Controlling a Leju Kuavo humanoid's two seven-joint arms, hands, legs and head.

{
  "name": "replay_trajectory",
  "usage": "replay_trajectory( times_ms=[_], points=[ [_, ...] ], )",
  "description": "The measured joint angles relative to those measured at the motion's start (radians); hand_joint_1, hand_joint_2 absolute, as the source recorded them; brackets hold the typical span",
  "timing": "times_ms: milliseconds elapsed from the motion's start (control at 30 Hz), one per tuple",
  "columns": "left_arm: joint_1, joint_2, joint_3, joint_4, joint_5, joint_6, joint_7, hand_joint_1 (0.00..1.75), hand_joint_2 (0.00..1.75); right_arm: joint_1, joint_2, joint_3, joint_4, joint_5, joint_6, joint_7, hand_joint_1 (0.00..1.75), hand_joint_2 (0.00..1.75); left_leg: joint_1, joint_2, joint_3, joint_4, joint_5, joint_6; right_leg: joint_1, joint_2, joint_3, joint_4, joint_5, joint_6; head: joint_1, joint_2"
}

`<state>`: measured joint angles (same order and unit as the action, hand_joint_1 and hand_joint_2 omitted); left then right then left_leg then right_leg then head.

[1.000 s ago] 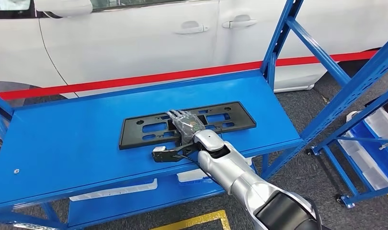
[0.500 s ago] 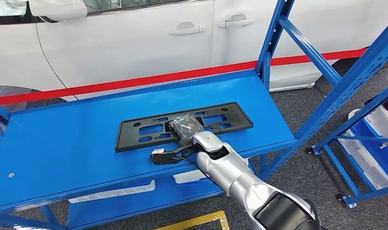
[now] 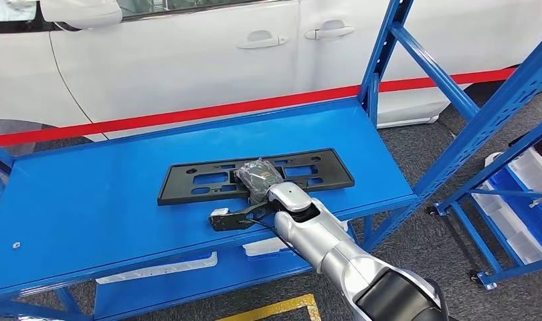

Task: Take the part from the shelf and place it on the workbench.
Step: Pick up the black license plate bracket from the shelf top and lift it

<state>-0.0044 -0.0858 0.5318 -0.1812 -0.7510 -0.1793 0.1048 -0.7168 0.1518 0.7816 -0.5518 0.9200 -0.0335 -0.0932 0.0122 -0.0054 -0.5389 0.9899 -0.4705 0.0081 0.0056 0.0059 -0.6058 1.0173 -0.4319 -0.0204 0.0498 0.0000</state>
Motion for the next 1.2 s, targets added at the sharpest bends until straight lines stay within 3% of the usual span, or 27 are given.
replay_trajectory(
  times_ms=[400,533,700,833,1000,1033,1100,1167,1200],
  points=[
    [0.000,0.000,0.025,0.000,0.003,0.021,0.010,0.00,1.75,0.003,-0.003,0.000,-0.009,-0.004,-0.005,-0.007,1.75,1.75,0.000,0.000,0.000,0.000,0.000,0.000,0.000,0.000,0.000,0.000,0.000,0.000,0.000,0.000],
    [0.001,0.000,0.026,0.000,-0.013,0.028,0.009,0.00,1.75,0.015,-0.012,-0.001,-0.046,-0.004,-0.067,-0.036,1.75,1.75,0.000,0.000,0.000,0.000,0.000,0.000,0.000,0.000,0.000,0.000,0.000,0.000,0.000,0.000],
    [0.005,0.000,0.026,0.000,-0.040,0.045,0.024,0.00,1.75,0.067,-0.052,-0.025,-0.275,0.016,-0.169,-0.065,1.75,1.75,-0.001,-0.001,-0.002,0.003,-0.001,0.001,-0.001,-0.001,-0.001,-0.001,0.000,0.000,0.000,0.000],
    [0.008,0.000,0.027,0.000,-0.058,0.059,0.047,0.00,1.75,0.129,-0.083,-0.043,-0.505,0.127,-0.304,-0.075,1.75,1.75,-0.002,0.000,-0.004,0.008,-0.006,0.007,-0.003,-0.001,-0.002,0.000,-0.001,0.003,0.000,0.000],
    [0.007,0.000,0.026,0.000,-0.076,0.056,0.057,0.00,1.75,0.185,-0.116,-0.045,-0.678,0.221,-0.397,-0.083,1.75,1.75,-0.002,0.000,-0.004,0.007,-0.002,0.017,-0.004,0.000,-0.001,-0.002,0.001,0.013,0.000,0.000],
    [0.007,0.000,0.026,0.000,-0.081,0.054,0.058,0.00,1.75,0.193,-0.123,-0.045,-0.697,0.229,-0.402,-0.086,1.75,1.75,0.001,0.001,-0.002,0.000,0.004,0.021,-0.004,0.000,-0.002,0.003,-0.005,0.017,0.000,0.000],
    [0.005,0.000,0.026,0.000,-0.087,0.047,0.059,0.00,1.75,0.204,-0.136,-0.045,-0.722,0.241,-0.409,-0.088,1.75,1.75,0.008,0.005,0.002,-0.014,0.016,0.028,-0.004,0.000,-0.026,0.060,-0.049,0.025,0.000,0.000],
    [0.004,0.000,0.026,0.000,-0.089,0.043,0.059,0.00,1.75,0.214,-0.148,-0.045,-0.735,0.246,-0.413,-0.089,1.75,1.75,0.009,0.007,-0.001,-0.014,0.019,0.031,-0.011,0.000,-0.078,0.183,-0.118,0.033,0.001,0.000],
    [0.004,0.000,0.026,0.000,-0.090,0.042,0.059,0.00,1.75,0.220,-0.154,-0.045,-0.739,0.248,-0.414,-0.089,1.75,1.75,0.009,0.007,-0.004,-0.011,0.019,0.030,-0.016,-0.001,-0.103,0.241,-0.139,0.037,0.001,0.000]
  ],
)
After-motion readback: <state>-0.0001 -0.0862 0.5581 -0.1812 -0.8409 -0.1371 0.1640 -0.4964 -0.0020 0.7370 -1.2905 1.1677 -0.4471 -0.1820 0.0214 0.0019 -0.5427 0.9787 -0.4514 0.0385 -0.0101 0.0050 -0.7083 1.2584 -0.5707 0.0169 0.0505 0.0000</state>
